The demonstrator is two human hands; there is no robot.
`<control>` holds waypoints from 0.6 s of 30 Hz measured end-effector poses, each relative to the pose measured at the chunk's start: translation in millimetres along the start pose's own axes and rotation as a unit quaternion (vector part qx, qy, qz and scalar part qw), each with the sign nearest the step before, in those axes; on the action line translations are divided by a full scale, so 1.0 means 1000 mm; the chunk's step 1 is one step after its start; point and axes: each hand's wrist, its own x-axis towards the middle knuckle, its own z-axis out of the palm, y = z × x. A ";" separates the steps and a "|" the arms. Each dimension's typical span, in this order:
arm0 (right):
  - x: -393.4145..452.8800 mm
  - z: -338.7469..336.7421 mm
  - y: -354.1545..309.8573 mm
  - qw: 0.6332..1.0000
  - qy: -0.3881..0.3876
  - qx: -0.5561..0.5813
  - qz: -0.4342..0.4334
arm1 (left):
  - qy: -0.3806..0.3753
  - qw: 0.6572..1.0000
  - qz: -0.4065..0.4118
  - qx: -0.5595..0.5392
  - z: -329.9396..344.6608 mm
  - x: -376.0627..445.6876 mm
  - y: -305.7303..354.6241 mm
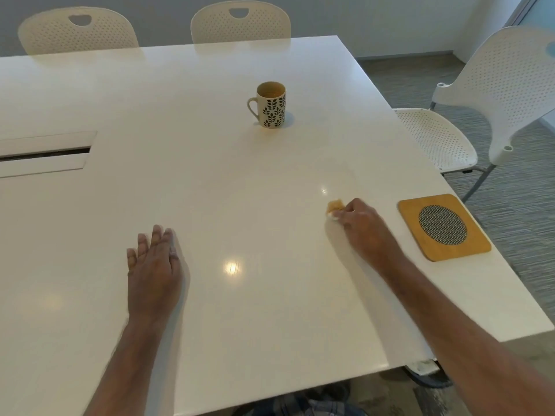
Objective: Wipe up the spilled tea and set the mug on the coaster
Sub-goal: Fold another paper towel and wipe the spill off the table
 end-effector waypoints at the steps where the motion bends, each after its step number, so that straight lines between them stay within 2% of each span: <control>1: -0.008 0.008 -0.012 1.000 -0.023 0.008 -0.007 | 0.002 1.000 -0.001 0.000 0.000 0.000 0.000; 4: -0.055 0.035 -0.046 0.987 -0.111 0.023 -0.115 | 0.009 1.000 -0.003 -0.002 0.001 0.000 0.000; 6: -0.094 0.040 -0.052 0.960 -0.156 -0.013 -0.233 | 0.010 1.000 -0.002 -0.002 0.001 -0.001 -0.001; 7: -0.105 0.039 -0.046 0.951 -0.176 -0.015 -0.254 | 0.009 1.000 0.000 -0.001 0.001 0.000 -0.001; 9: -0.101 0.026 -0.028 0.954 -0.187 -0.033 -0.230 | 0.008 1.000 0.001 0.001 0.001 0.000 0.000; 10: -0.090 0.017 -0.016 0.969 -0.165 -0.033 -0.182 | 0.008 1.000 0.001 0.001 0.001 0.000 0.000; 13: -0.054 -0.018 0.025 0.997 -0.042 -0.032 -0.052 | 0.010 1.000 0.007 0.002 0.000 -0.001 0.000; 15: -0.043 -0.030 0.038 0.998 0.025 -0.057 -0.026 | 0.009 1.000 0.006 0.000 0.000 -0.001 0.000; 18: -0.044 -0.020 0.028 0.998 0.036 -0.041 -0.024 | 0.010 1.000 0.002 0.001 0.000 0.000 0.000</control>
